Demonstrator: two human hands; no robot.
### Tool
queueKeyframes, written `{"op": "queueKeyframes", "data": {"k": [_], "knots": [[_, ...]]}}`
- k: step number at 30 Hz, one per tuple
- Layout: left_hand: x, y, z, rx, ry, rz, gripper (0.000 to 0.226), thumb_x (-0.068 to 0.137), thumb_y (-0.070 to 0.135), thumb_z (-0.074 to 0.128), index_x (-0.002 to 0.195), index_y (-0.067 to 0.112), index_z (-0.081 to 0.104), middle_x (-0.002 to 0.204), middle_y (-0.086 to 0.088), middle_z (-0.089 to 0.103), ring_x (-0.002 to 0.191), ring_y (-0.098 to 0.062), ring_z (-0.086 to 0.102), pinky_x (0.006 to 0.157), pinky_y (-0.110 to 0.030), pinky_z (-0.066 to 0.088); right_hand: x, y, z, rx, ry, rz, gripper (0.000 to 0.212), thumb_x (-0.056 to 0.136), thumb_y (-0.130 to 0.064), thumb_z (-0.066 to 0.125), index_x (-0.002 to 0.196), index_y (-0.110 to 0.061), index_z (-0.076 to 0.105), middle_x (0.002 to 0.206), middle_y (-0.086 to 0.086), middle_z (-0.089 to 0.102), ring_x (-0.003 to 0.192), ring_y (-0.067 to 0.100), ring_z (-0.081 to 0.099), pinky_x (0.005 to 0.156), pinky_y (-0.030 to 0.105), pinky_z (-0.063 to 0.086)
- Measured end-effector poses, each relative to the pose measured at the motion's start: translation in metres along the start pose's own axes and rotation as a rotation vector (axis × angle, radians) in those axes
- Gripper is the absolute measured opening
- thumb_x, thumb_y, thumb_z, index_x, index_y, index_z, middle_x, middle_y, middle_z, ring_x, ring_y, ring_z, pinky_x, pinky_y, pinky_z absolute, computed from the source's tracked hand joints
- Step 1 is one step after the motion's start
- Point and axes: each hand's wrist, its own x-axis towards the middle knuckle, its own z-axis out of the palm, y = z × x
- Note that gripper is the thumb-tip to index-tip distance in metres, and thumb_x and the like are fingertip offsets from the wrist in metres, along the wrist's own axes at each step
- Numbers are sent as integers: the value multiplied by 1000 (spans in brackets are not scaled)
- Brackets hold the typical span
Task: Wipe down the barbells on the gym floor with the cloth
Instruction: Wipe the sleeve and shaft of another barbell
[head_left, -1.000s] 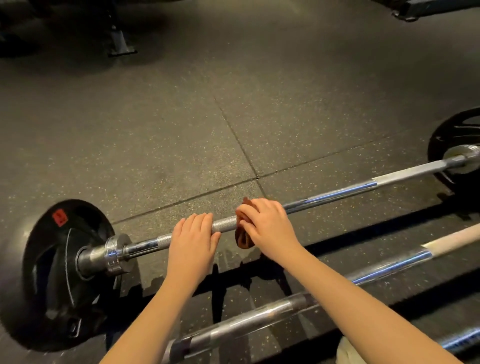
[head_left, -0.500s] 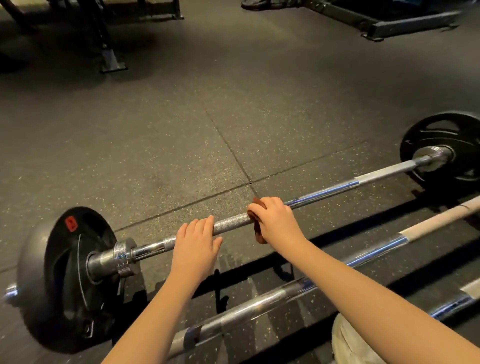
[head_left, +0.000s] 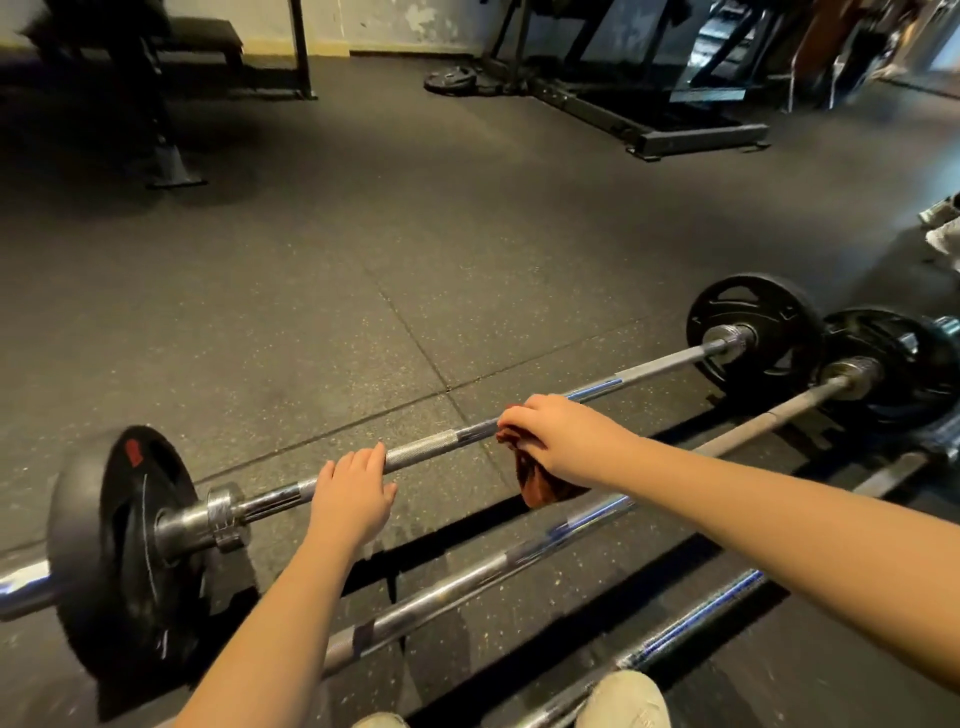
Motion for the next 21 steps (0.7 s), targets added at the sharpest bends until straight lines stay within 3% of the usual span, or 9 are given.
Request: {"op": "queueKeyframes", "data": {"k": [6, 12, 18, 21], "knots": [[-6, 5, -8, -24, -69, -41, 59, 99, 42, 37, 150, 17, 21, 152, 2, 33, 138, -18, 31, 113, -38, 22, -18, -16, -38, -200, -70, -58, 32, 101, -22, 46, 132, -19, 50, 123, 8, 52, 114, 27, 48, 92, 44, 44], [-7, 8, -15, -66, -72, -46, 56, 100, 39, 36, 150, 18, 24, 152, 3, 34, 138, -18, 32, 114, -39, 22, -7, -28, -48, -173, 2, -44, 31, 101, -24, 46, 131, -20, 50, 123, 8, 53, 114, 29, 48, 91, 44, 45], [-12, 10, -16, -73, -39, -28, 50, 101, 38, 34, 146, 19, 28, 148, 4, 38, 135, -17, 34, 111, -36, 23, 25, -44, -31, -227, -51, -58, 33, 101, -24, 45, 134, -17, 47, 126, 11, 51, 116, 31, 47, 90, 42, 45], [-14, 10, -13, -95, -8, -6, 52, 101, 39, 34, 149, 19, 26, 150, 5, 35, 137, -16, 32, 112, -35, 22, 49, -46, 0, -106, 11, 5, 33, 100, -21, 47, 132, -15, 43, 124, 13, 53, 114, 33, 48, 88, 44, 45]]}}
